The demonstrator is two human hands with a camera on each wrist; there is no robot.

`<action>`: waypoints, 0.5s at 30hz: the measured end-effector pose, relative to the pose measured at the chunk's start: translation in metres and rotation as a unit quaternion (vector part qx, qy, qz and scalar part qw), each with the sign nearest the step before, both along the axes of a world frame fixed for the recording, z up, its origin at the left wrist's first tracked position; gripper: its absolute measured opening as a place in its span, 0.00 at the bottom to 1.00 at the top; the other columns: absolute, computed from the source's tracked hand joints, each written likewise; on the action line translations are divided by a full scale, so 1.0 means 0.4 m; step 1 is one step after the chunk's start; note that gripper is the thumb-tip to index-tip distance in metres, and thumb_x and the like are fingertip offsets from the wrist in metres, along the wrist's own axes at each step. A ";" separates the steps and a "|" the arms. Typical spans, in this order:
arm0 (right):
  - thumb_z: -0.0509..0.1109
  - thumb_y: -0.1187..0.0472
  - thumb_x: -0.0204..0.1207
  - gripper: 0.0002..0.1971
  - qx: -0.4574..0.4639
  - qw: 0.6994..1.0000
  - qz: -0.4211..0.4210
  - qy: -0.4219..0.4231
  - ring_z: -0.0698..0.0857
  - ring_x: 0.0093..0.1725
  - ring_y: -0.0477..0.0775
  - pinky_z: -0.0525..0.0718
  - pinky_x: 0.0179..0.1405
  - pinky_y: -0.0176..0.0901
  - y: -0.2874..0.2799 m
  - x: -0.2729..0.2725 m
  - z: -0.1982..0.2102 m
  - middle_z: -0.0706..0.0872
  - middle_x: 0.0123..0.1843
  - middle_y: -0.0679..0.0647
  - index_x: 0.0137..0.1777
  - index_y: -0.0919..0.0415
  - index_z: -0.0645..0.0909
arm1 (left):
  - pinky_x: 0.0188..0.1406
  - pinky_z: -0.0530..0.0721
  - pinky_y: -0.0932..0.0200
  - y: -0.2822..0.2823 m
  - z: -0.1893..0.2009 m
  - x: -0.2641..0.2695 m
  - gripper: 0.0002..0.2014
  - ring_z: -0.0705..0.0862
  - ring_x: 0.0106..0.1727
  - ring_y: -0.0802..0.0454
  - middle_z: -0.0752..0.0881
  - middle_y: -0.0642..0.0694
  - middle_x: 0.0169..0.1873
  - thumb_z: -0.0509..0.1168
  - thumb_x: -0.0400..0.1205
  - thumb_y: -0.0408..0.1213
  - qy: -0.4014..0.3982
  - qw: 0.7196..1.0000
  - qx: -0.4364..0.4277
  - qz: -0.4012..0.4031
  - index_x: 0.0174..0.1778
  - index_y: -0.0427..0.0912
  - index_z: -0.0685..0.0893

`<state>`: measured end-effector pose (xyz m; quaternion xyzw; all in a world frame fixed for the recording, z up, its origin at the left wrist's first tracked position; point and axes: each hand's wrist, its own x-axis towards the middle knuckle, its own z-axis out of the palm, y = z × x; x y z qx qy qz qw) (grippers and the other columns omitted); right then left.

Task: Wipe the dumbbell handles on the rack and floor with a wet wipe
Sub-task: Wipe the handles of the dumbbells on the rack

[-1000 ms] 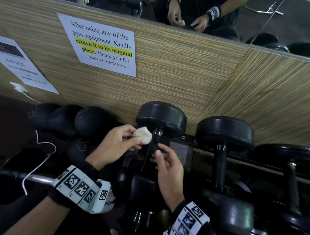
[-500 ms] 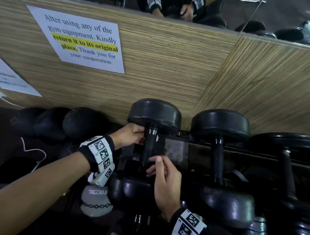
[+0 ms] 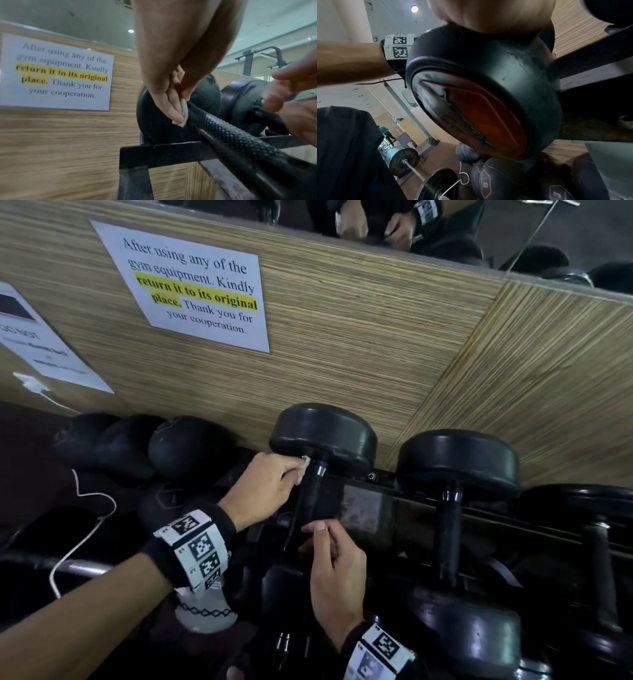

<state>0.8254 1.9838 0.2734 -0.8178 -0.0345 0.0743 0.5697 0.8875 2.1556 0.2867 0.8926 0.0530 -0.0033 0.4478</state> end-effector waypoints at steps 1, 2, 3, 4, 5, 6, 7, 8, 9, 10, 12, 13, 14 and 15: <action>0.60 0.53 0.88 0.14 -0.004 1.000 0.005 -0.002 0.84 0.29 0.50 0.81 0.29 0.46 -0.001 0.001 -0.001 0.87 0.32 0.46 0.44 0.45 0.85 | 0.52 0.87 0.60 -0.010 0.007 -0.007 0.09 0.90 0.47 0.58 0.93 0.48 0.43 0.65 0.87 0.33 -0.012 1.000 0.013 -0.001 0.53 0.37 0.91; 0.59 0.52 0.88 0.14 -0.008 1.000 0.010 -0.001 0.85 0.30 0.50 0.80 0.29 0.44 -0.002 0.002 -0.002 0.87 0.32 0.46 0.44 0.45 0.84 | 0.53 0.86 0.63 -0.018 0.011 -0.013 0.10 0.89 0.48 0.61 0.93 0.51 0.45 0.65 0.87 0.35 -0.019 0.999 0.030 -0.003 0.57 0.41 0.91; 0.59 0.52 0.88 0.14 -0.011 1.000 0.017 0.002 0.85 0.31 0.50 0.79 0.30 0.43 -0.002 0.002 -0.003 0.87 0.33 0.46 0.44 0.45 0.84 | 0.56 0.85 0.64 -0.025 0.016 -0.018 0.11 0.89 0.51 0.63 0.93 0.53 0.49 0.65 0.87 0.36 -0.027 0.998 0.047 -0.007 0.61 0.44 0.90; 0.60 0.53 0.88 0.14 -0.014 1.000 0.024 0.006 0.85 0.32 0.50 0.79 0.30 0.42 -0.004 0.002 -0.005 0.87 0.33 0.46 0.44 0.45 0.84 | 0.58 0.84 0.65 -0.026 0.017 -0.023 0.12 0.88 0.54 0.63 0.92 0.55 0.53 0.65 0.87 0.37 -0.031 0.997 0.063 -0.012 0.64 0.46 0.89; 0.60 0.53 0.88 0.13 -0.016 0.999 0.031 0.009 0.85 0.33 0.49 0.78 0.30 0.40 -0.006 0.004 -0.005 0.87 0.33 0.45 0.44 0.45 0.84 | 0.60 0.84 0.65 -0.024 0.014 -0.027 0.13 0.88 0.56 0.63 0.91 0.56 0.55 0.65 0.87 0.39 -0.034 0.997 0.069 -0.015 0.66 0.48 0.88; 0.61 0.54 0.88 0.13 -0.016 0.999 0.034 0.011 0.85 0.33 0.49 0.77 0.31 0.38 -0.007 0.005 -0.005 0.87 0.33 0.44 0.44 0.45 0.84 | 0.58 0.85 0.64 -0.018 0.011 -0.030 0.13 0.89 0.54 0.62 0.91 0.56 0.55 0.65 0.87 0.41 -0.030 0.998 0.062 -0.013 0.65 0.48 0.88; 0.61 0.55 0.88 0.13 -0.014 0.999 0.036 0.013 0.85 0.33 0.48 0.76 0.31 0.36 -0.009 0.005 -0.005 0.87 0.33 0.43 0.44 0.45 0.84 | 0.54 0.86 0.61 -0.009 0.004 -0.030 0.12 0.90 0.50 0.60 0.92 0.54 0.52 0.64 0.87 0.43 -0.023 0.999 0.050 -0.005 0.62 0.48 0.90; 0.61 0.55 0.87 0.13 -0.010 0.999 0.035 0.015 0.85 0.33 0.48 0.76 0.31 0.35 -0.009 0.005 -0.006 0.87 0.33 0.43 0.44 0.44 0.84 | 0.49 0.87 0.57 0.004 -0.006 -0.026 0.11 0.90 0.45 0.57 0.93 0.51 0.46 0.64 0.87 0.44 -0.009 0.999 0.044 0.008 0.55 0.46 0.91; 0.62 0.56 0.87 0.13 -0.005 0.999 0.033 0.017 0.86 0.34 0.47 0.76 0.32 0.34 -0.010 0.005 -0.005 0.87 0.33 0.42 0.44 0.44 0.84 | 0.46 0.86 0.54 0.019 -0.025 -0.018 0.11 0.89 0.41 0.56 0.92 0.50 0.40 0.64 0.87 0.43 0.008 0.999 0.050 0.020 0.48 0.43 0.90; 0.62 0.55 0.87 0.13 0.000 0.999 0.032 0.018 0.87 0.36 0.47 0.77 0.33 0.34 -0.010 0.005 -0.005 0.87 0.34 0.42 0.44 0.44 0.84 | 0.47 0.85 0.52 0.032 -0.042 -0.006 0.11 0.88 0.39 0.56 0.91 0.48 0.37 0.65 0.87 0.40 0.037 0.997 0.066 0.024 0.45 0.41 0.90; 0.60 0.52 0.85 0.13 0.011 0.999 0.031 0.017 0.87 0.37 0.47 0.78 0.35 0.33 -0.009 0.004 -0.006 0.88 0.34 0.42 0.44 0.44 0.84 | 0.56 0.85 0.47 0.046 -0.070 0.021 0.08 0.89 0.46 0.55 0.92 0.46 0.42 0.65 0.86 0.33 0.111 0.993 0.044 -0.008 0.50 0.38 0.91; 0.60 0.51 0.84 0.13 0.016 0.999 0.030 0.016 0.87 0.37 0.47 0.78 0.35 0.32 -0.009 0.005 -0.005 0.87 0.34 0.43 0.43 0.44 0.85 | 0.61 0.84 0.45 0.047 -0.078 0.035 0.09 0.88 0.50 0.54 0.92 0.44 0.44 0.64 0.87 0.31 0.139 0.990 0.002 -0.031 0.52 0.37 0.90; 0.60 0.51 0.84 0.13 0.019 0.999 0.030 0.015 0.87 0.36 0.48 0.77 0.34 0.32 -0.009 0.005 -0.007 0.87 0.34 0.43 0.43 0.44 0.85 | 0.65 0.83 0.44 0.044 -0.080 0.047 0.10 0.88 0.52 0.54 0.92 0.42 0.47 0.62 0.87 0.29 0.158 0.985 -0.045 -0.048 0.54 0.34 0.89; 0.60 0.53 0.85 0.13 0.021 0.999 0.030 0.013 0.87 0.35 0.48 0.78 0.33 0.33 -0.009 0.006 -0.008 0.87 0.34 0.43 0.43 0.45 0.85 | 0.66 0.84 0.46 0.040 -0.078 0.056 0.10 0.88 0.53 0.54 0.91 0.41 0.49 0.60 0.88 0.28 0.170 0.980 -0.091 -0.059 0.55 0.33 0.88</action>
